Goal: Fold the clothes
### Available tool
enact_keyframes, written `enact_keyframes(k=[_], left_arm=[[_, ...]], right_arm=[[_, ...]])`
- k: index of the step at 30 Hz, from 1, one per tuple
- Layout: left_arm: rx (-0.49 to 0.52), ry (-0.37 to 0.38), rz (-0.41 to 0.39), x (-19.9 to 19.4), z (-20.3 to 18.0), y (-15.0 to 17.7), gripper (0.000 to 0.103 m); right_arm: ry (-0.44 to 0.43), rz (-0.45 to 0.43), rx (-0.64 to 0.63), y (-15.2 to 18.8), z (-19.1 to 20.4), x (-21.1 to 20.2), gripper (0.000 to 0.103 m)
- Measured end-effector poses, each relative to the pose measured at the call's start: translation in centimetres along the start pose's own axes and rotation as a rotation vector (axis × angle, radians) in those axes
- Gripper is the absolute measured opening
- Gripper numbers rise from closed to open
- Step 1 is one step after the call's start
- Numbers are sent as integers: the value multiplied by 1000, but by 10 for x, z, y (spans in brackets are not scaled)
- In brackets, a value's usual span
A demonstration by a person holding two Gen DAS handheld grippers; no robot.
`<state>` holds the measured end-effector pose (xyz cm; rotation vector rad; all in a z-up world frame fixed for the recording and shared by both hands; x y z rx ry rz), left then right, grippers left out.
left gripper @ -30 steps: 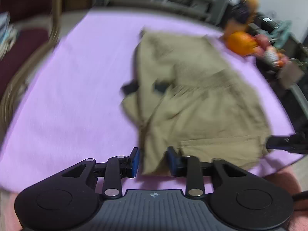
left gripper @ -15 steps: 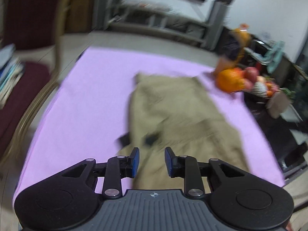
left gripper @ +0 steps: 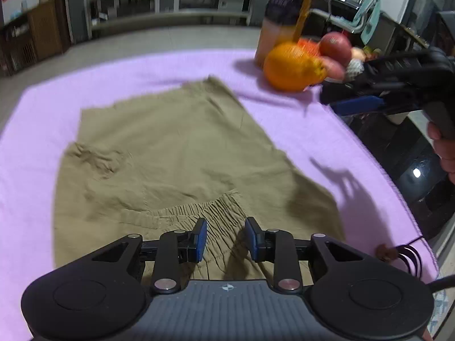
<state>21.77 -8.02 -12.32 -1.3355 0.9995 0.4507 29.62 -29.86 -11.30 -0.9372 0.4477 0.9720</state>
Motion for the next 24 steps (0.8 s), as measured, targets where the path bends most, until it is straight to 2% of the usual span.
enact_keyframes(k=[2,4,7,11,17,21,22,23,24], left_arm=[[7,25,19,13,6,2,29],[33,33,26,15,6,0,29],[58,36,25,16,4,0,29],[53,48,8,16,6,2,29],[49,66,-26,15,6,7,29],[44,67,-38,13,6,8,29],[43,67,-36,13,6,8,29],[43,67,-34,14,6,7,29],[43,66,-32,14,6,6,29]], right_arm=[[-24,29,28,-11,-8,24,41],[-47,51,63,-20,-16,47,35],[-76,72,121,-28,-27,81,35],[-130,80,103,-39,-26,112,35],[-211,60,49,-61,-11,142,34],[-222,22,47,-69,-3,155,32],[-195,18,27,-69,1,157,25],[-163,16,3,-69,4,158,12],[-142,15,-31,-68,9,157,11]])
Point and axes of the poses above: each gripper's, at about its wrist camera, not at the fingertips, and x roughly the way its jaws point, z to its left, y to its underside, the point moved 4 cm from there along x, roughly the way its jaws point, and after that the axes turned 4 degrees about x, right-handed, at the moved point
